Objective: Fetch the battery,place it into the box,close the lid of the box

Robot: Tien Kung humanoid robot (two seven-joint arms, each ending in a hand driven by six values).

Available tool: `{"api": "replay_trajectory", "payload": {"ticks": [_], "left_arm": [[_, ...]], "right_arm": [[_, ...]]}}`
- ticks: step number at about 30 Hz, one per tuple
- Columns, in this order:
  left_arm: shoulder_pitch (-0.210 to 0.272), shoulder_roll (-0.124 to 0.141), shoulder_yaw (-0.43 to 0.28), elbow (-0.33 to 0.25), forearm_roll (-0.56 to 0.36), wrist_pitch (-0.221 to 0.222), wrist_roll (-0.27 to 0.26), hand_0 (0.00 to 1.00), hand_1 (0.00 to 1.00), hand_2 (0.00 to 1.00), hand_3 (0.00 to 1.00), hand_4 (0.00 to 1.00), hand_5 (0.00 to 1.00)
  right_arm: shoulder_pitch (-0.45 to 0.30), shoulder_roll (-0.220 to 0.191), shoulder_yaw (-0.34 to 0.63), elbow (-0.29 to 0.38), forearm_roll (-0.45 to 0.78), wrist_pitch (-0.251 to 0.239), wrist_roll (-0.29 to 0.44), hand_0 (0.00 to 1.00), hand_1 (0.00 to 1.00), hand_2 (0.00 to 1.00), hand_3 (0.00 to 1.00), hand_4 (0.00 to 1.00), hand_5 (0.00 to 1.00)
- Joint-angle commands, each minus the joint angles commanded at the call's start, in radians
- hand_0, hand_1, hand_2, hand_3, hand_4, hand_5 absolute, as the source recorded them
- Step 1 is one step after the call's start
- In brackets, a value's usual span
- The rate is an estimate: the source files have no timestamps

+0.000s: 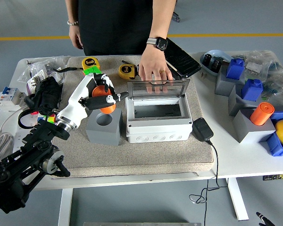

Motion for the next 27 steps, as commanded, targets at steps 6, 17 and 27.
{"api": "replay_trajectory", "payload": {"ticks": [6, 17, 27], "left_arm": [[-0.071, 0.006, 0.098, -0.041, 0.162, -0.005, 0.097, 0.037, 0.098, 0.176, 0.115, 0.912, 0.002], [-0.286, -0.109, 0.284, 0.026, 0.320, -0.032, 0.313, 0.037, 0.098, 0.184, 0.126, 0.886, 0.002], [-0.423, -0.225, 0.367, 0.163, 0.393, -0.039, 0.390, 0.036, 0.095, 0.188, 0.132, 0.840, 0.002]], "right_arm": [[-0.002, -0.001, 0.001, 0.001, 0.000, -0.001, 0.000, 0.581, 0.639, 0.653, 0.579, 0.947, 0.495], [-0.003, -0.002, -0.002, 0.001, 0.002, -0.007, -0.002, 0.581, 0.639, 0.653, 0.579, 0.947, 0.495], [-0.005, -0.005, -0.006, 0.003, 0.007, -0.010, -0.001, 0.582, 0.638, 0.652, 0.579, 0.946, 0.494]]}}
